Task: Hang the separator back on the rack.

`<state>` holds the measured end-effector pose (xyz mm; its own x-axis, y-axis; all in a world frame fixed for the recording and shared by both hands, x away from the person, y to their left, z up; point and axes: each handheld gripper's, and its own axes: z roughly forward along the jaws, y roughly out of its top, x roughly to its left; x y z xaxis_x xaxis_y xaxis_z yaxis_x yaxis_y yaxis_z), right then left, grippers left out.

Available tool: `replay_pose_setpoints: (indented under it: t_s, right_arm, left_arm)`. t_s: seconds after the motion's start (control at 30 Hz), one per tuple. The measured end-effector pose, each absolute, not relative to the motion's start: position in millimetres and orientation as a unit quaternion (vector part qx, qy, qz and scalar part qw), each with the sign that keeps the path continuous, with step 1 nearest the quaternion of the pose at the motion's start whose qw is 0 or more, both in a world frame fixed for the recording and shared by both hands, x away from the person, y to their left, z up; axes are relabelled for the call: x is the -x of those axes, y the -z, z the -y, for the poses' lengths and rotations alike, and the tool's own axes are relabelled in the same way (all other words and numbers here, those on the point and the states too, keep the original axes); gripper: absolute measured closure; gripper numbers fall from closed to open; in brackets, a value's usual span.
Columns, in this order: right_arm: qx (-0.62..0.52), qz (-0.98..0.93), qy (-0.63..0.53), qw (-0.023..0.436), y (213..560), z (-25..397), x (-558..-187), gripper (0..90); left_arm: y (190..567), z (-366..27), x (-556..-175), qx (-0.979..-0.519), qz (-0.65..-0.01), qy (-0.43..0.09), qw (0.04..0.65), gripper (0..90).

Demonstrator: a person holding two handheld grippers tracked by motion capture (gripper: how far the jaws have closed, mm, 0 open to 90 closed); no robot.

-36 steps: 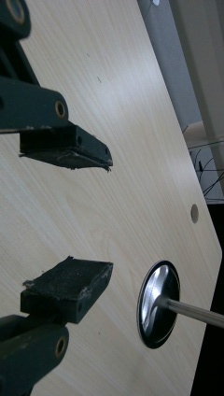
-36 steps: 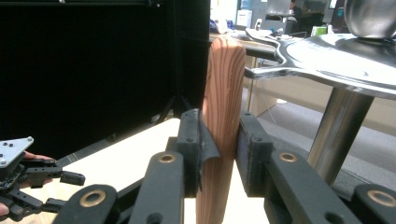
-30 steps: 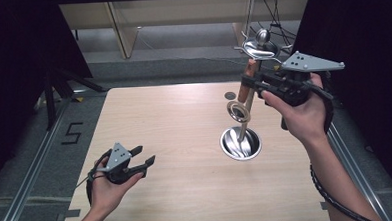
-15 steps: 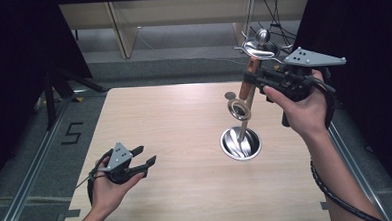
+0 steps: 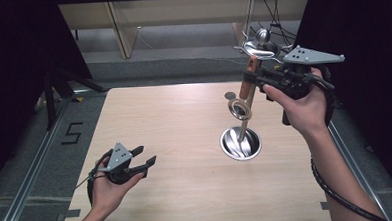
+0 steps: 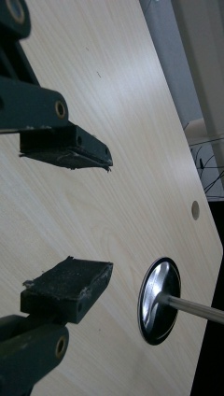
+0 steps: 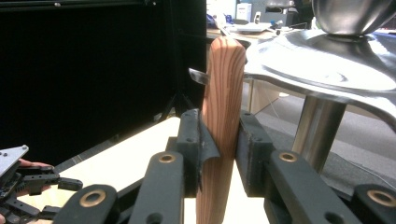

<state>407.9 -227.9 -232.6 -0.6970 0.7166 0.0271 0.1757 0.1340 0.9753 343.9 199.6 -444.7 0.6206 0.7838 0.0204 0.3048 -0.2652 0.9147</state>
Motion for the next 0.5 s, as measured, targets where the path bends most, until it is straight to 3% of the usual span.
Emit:
replay_pose_setpoints:
  t_s: [0.5]
  right_arm:
    - [-0.315,-0.712,-0.59,0.215,239.0,231.5,-407.5,73.1]
  left_arm:
    - [445.3,-199.1,-343.9,-0.757,-0.359,-0.244,0.489,41.8]
